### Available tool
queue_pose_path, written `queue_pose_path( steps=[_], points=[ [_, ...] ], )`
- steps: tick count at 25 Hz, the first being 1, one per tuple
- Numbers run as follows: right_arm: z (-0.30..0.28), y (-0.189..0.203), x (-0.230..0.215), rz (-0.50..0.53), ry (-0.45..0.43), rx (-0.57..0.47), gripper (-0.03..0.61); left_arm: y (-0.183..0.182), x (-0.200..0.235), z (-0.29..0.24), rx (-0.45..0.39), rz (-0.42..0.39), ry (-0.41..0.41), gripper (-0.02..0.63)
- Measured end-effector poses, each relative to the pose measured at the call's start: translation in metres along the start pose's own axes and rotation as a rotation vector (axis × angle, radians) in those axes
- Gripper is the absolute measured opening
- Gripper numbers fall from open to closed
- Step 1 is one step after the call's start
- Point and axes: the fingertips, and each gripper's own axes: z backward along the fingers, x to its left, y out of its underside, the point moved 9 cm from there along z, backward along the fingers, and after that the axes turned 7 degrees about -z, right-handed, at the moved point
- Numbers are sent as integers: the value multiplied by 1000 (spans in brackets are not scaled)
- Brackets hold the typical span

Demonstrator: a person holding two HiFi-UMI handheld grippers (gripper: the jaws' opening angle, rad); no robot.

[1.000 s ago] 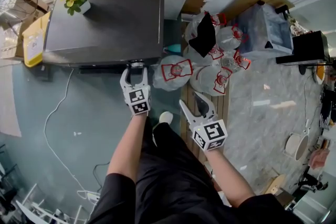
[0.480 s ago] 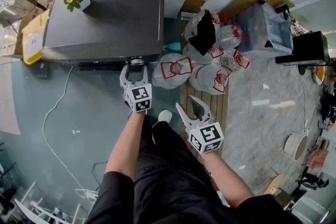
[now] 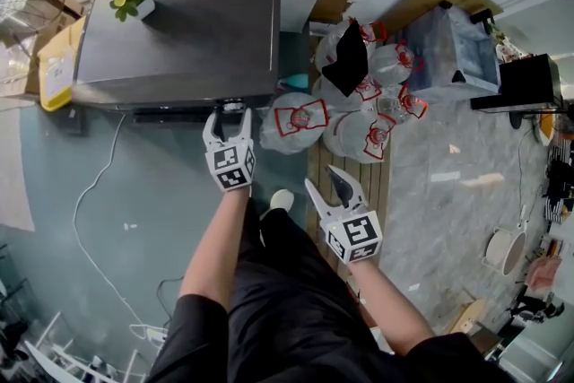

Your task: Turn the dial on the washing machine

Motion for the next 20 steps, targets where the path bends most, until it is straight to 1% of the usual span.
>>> queue_pose_path(
  steps=[4,11,17,20],
  points=[
    [-1,4,-4,-26,9,8,176,2,6,-3,11,111,-20,279],
    [1,4,-6,-37,19,11,176,13,7,-6,29,244,-12,282],
    [0,3,-6,-37,11,13,176,10,6,-6,38,256,-25,264],
    [-2,4,-6,-37,11,16,176,9,5,-6,47,242,-27,264]
  ],
)
